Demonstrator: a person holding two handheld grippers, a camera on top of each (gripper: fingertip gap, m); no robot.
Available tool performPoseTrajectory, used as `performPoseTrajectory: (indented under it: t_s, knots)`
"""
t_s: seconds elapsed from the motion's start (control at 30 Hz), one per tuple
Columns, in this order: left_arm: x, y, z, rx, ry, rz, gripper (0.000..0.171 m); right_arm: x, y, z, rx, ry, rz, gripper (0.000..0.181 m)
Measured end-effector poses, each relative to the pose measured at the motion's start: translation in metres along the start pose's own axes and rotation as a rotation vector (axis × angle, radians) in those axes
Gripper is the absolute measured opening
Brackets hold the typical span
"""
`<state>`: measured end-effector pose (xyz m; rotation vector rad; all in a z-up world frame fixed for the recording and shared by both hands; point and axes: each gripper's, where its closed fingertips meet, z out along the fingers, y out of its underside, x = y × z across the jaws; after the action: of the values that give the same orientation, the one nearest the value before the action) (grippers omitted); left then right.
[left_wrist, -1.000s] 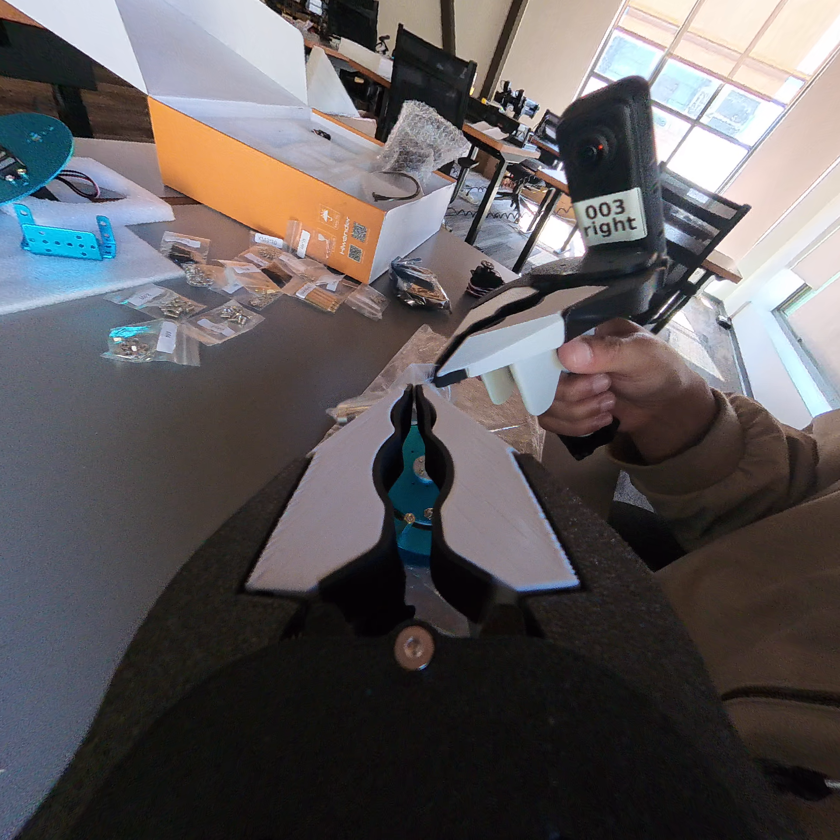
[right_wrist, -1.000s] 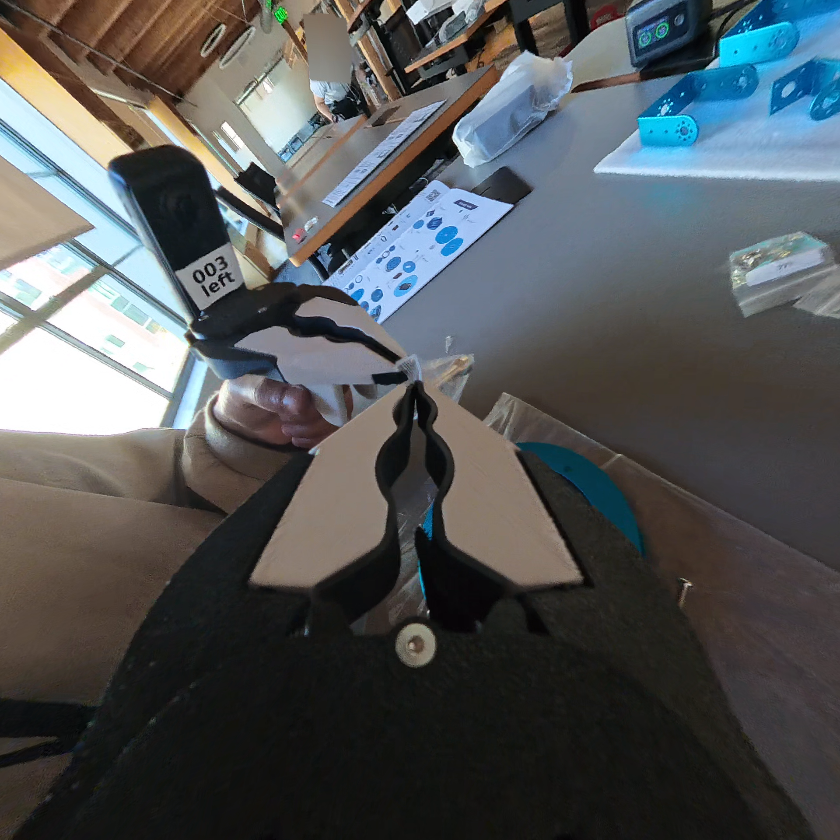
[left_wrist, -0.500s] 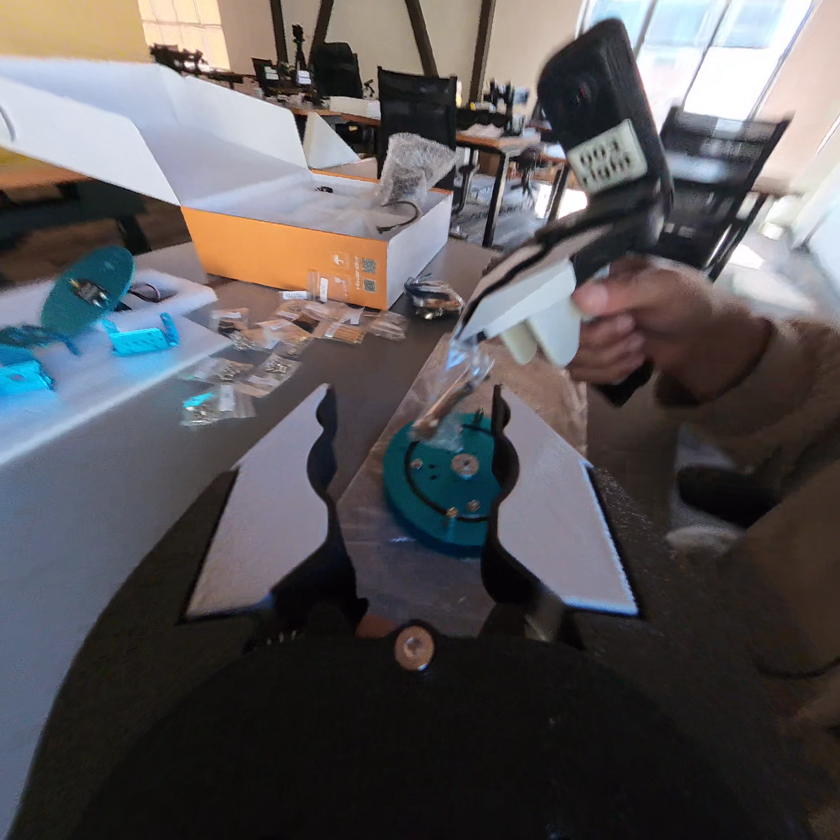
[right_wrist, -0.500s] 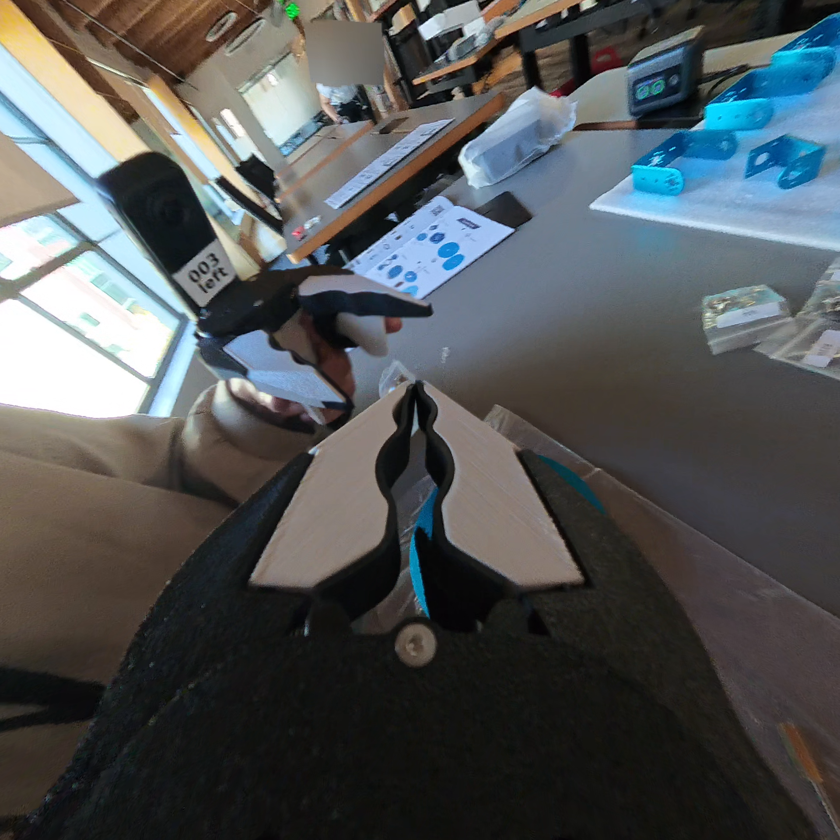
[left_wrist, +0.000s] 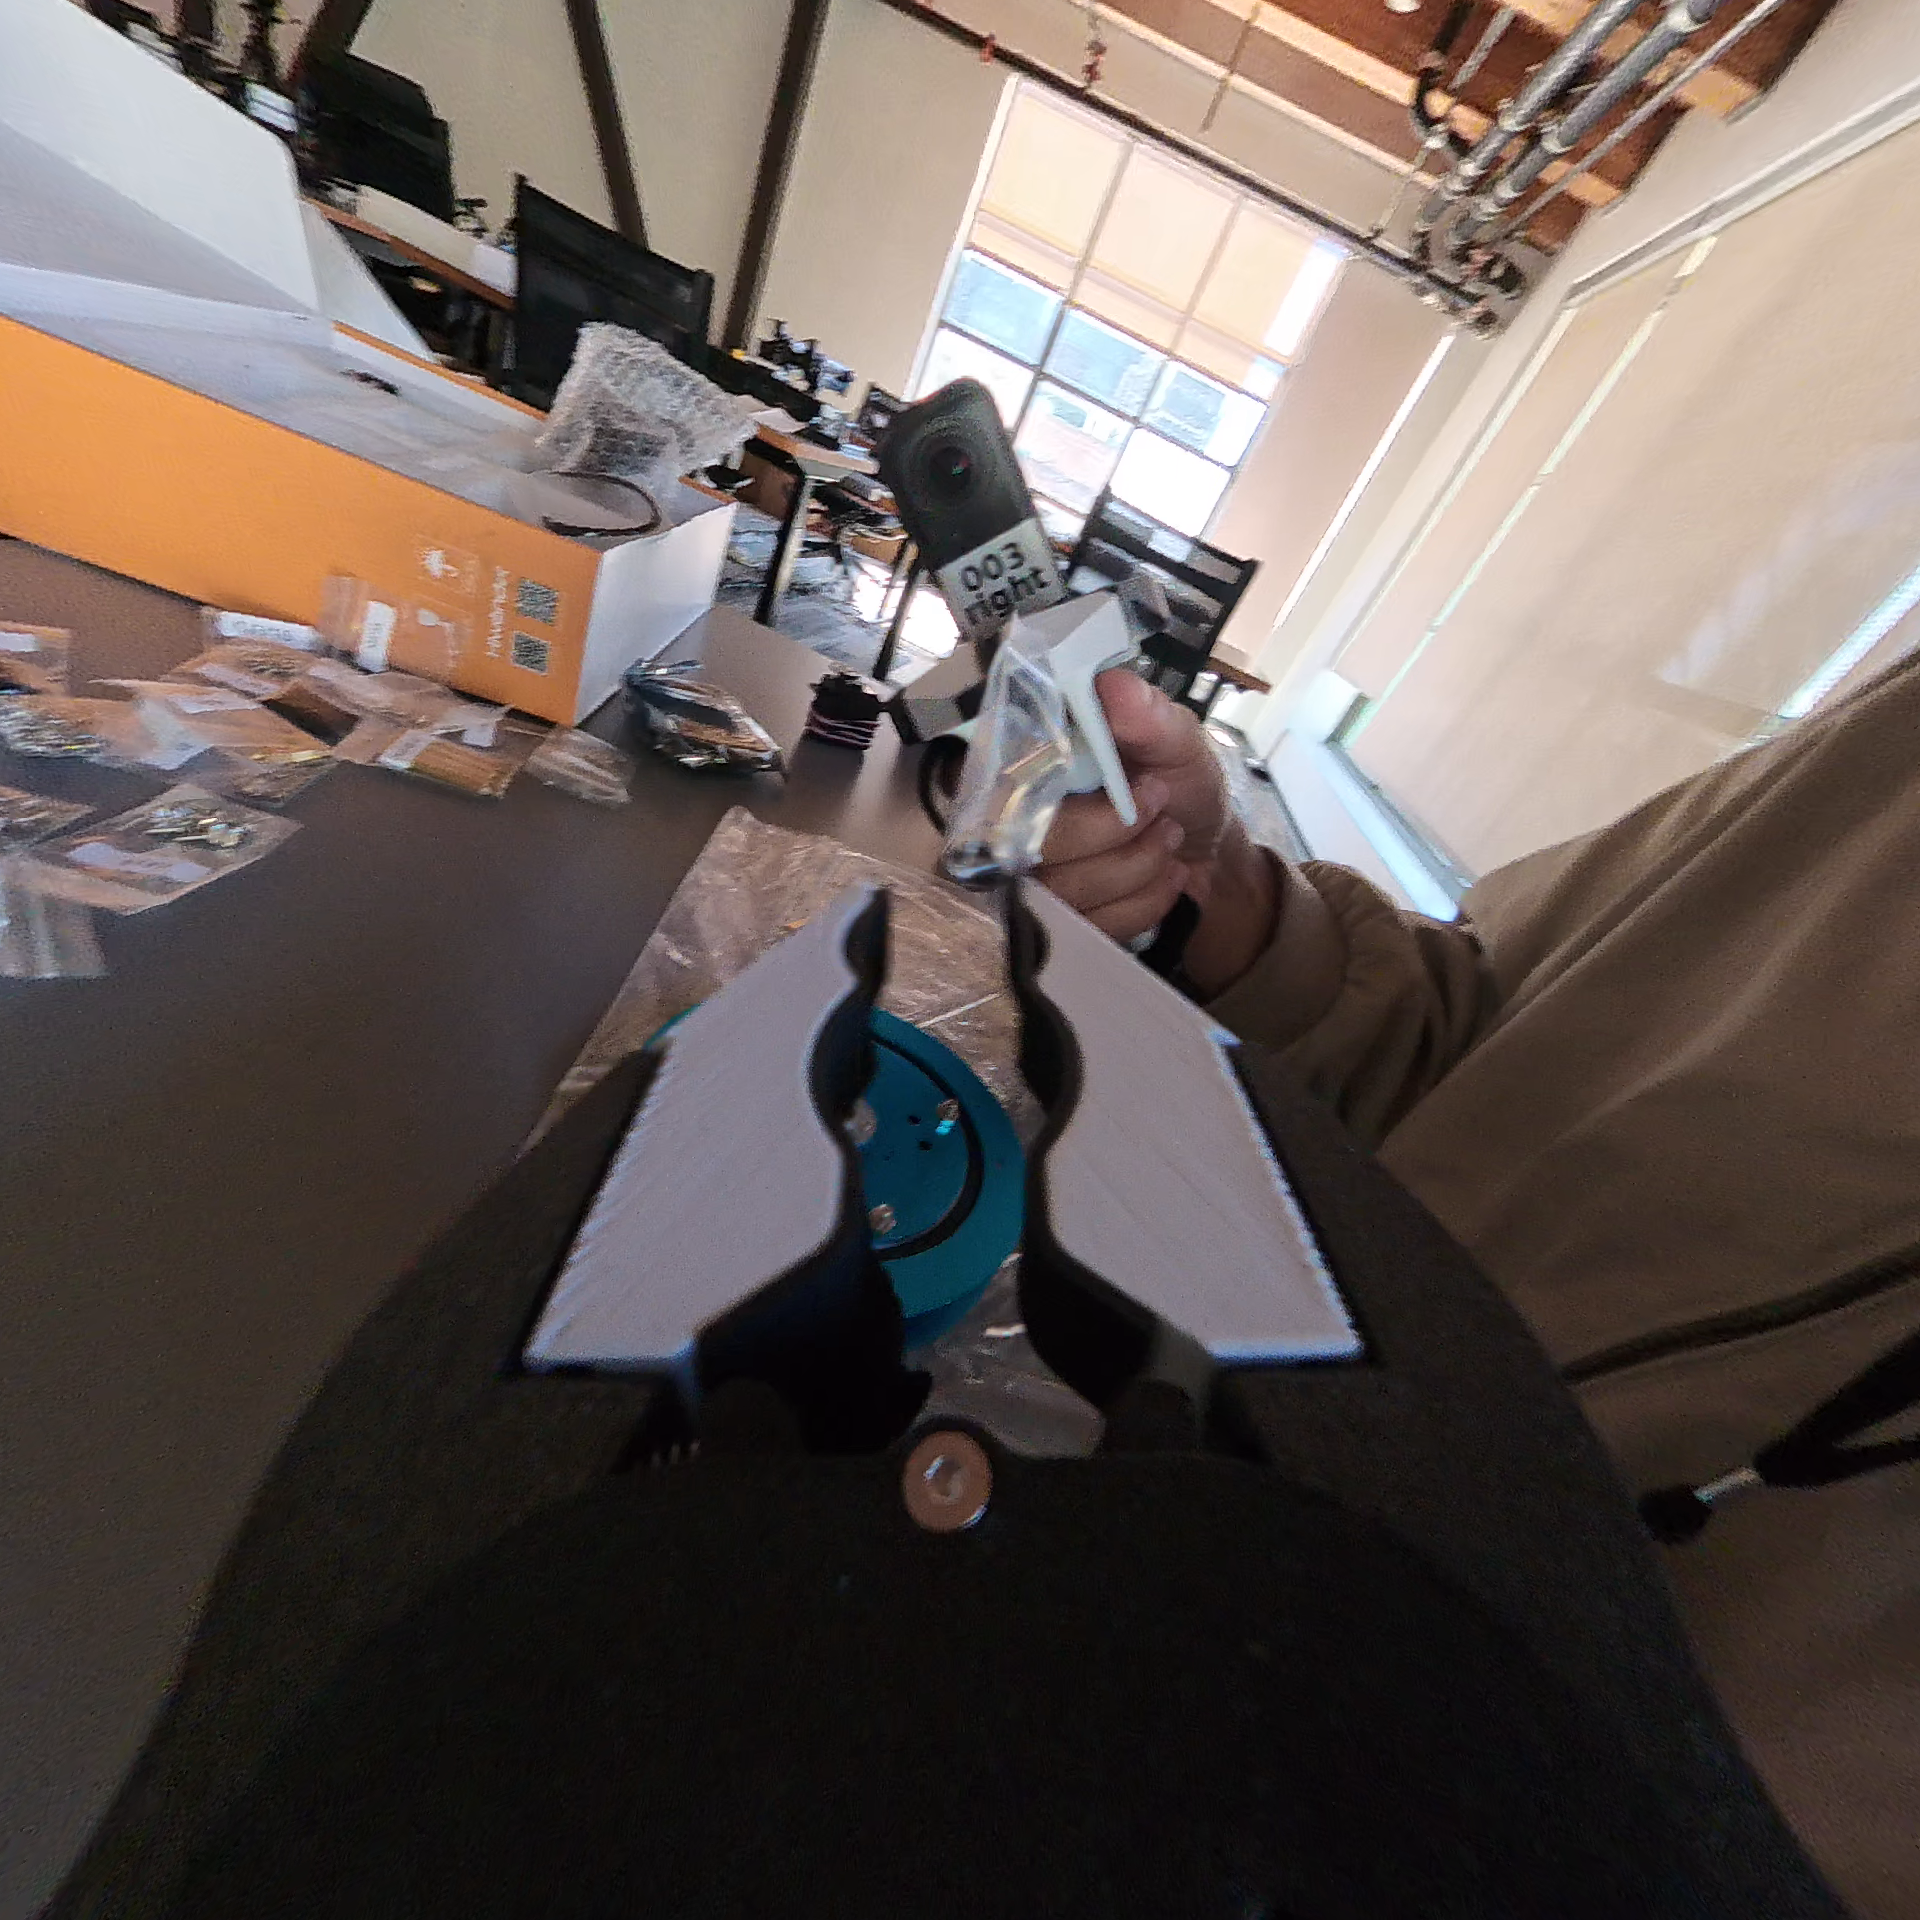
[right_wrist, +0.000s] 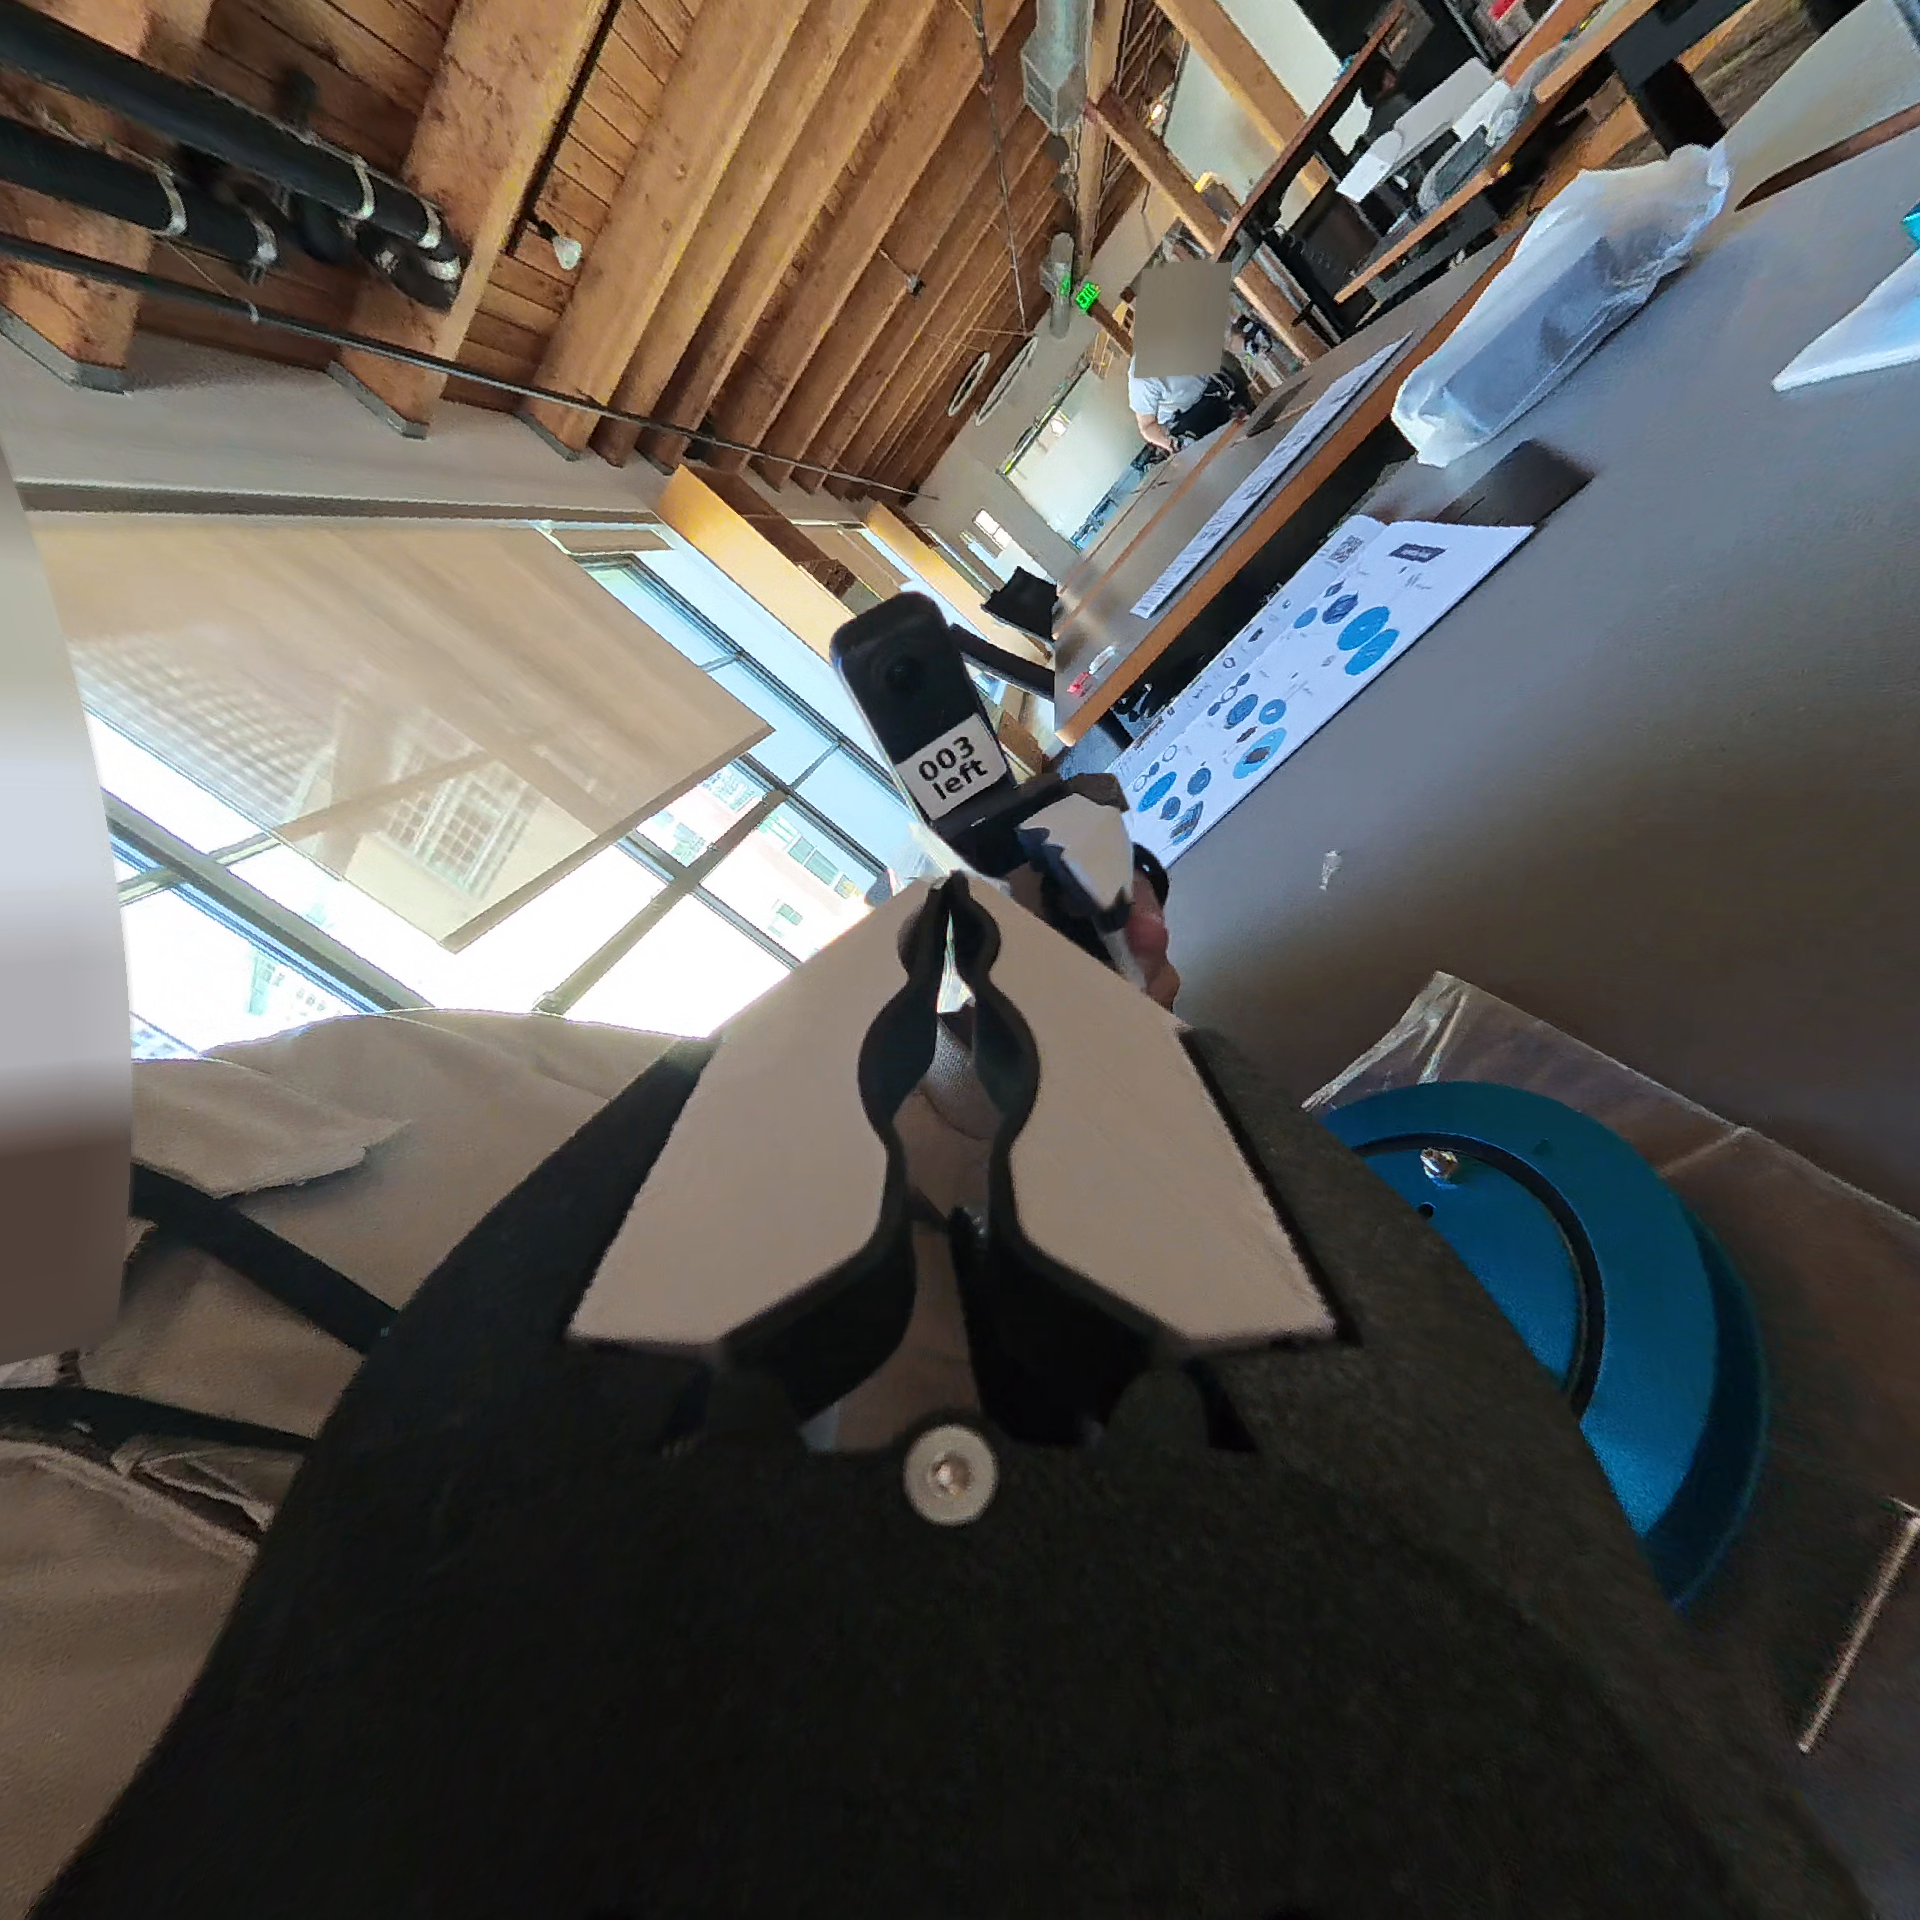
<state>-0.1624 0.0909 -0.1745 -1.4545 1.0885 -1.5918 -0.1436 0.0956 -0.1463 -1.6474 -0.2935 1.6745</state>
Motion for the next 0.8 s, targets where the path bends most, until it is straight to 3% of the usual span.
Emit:
performPoseTrajectory:
  t_s: [0.03, 0.13, 0.23, 0.33, 0.8]
  knots:
    - [0.005, -0.001, 0.001, 0.004, 0.034, -0.007, 0.001, 0.0, 0.0, -0.001, 0.0, -0.004, -0.002, 0.0]
    - [0.001, -0.004, 0.001, 0.001, 0.03, -0.045, 0.0, 0.007, -0.003, -0.005, 0.01, 0.055, -0.08, 0.0]
    - [-0.001, -0.005, 0.0, -0.038, 0.043, -0.157, 0.0, 0.022, -0.003, -0.018, -0.026, 0.246, -0.402, 0.0]
    - [-0.001, -0.009, -0.003, -0.045, 0.054, -0.193, 0.0, 0.008, -0.003, -0.028, -0.032, 0.265, -0.63, 0.003]
    - [0.019, -0.001, 0.002, -0.148, 0.114, -0.114, 0.0, -0.001, 0.016, -0.019, -0.175, 0.116, -0.658, 0.0]
